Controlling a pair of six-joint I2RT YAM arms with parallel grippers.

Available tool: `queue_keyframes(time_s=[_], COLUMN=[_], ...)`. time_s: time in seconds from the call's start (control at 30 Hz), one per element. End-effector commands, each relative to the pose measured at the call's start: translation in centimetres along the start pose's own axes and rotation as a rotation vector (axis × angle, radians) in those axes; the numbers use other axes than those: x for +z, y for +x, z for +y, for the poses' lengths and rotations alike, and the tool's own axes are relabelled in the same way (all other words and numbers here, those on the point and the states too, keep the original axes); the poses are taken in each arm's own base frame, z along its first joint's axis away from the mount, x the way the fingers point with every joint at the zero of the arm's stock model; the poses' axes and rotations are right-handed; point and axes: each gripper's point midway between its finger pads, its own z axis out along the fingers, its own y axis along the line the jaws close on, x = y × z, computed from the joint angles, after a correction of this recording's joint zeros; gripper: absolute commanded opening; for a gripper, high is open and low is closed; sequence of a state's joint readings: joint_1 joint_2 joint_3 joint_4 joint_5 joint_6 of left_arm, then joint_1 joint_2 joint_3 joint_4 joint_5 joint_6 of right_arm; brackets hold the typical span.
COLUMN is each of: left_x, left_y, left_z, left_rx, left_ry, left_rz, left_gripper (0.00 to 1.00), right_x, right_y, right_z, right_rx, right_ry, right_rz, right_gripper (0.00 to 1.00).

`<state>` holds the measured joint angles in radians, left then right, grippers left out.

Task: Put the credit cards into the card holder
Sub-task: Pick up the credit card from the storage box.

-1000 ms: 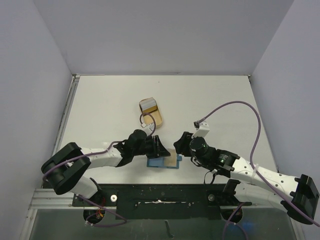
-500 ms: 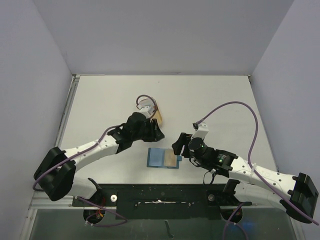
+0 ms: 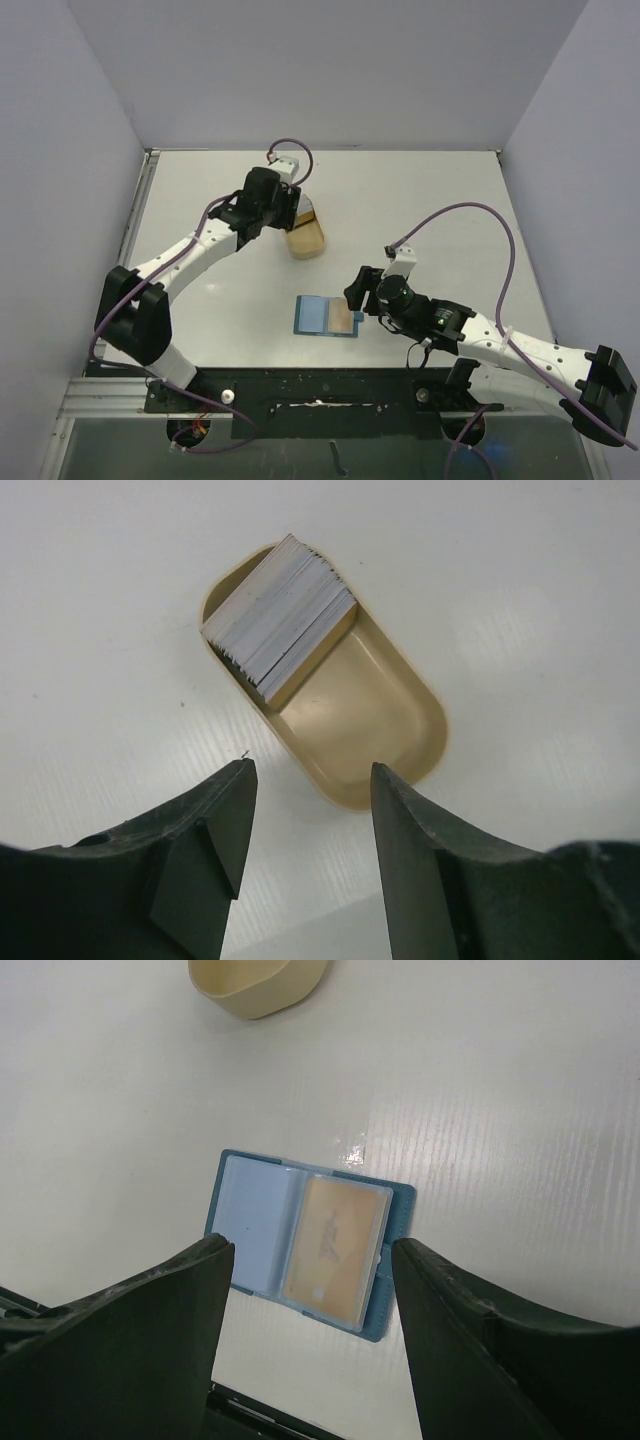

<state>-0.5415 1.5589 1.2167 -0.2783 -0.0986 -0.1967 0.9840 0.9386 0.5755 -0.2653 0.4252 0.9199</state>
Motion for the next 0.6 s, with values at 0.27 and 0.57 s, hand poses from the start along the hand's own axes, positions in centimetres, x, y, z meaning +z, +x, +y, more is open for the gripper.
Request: queue_keyframes(time_s=[0.27, 0.57], left_x=[6.4, 9.6], left_y=[-2.0, -1.3], left_z=[1.6, 2.6], left_rx=[0.301, 0.378], left_ry=[-0.047, -0.102], left_rz=[0.054, 0.097], left_gripper=[0.50, 0.50], right_x=[-0.1, 0.3], right_y=[-1.8, -2.4], right_z=[1.5, 2.3], right_rx=[-0.004, -0.029], right_ry=[-0.003, 0.011], right_rz=[-0.038, -0.032], right_gripper=[0.66, 0.66])
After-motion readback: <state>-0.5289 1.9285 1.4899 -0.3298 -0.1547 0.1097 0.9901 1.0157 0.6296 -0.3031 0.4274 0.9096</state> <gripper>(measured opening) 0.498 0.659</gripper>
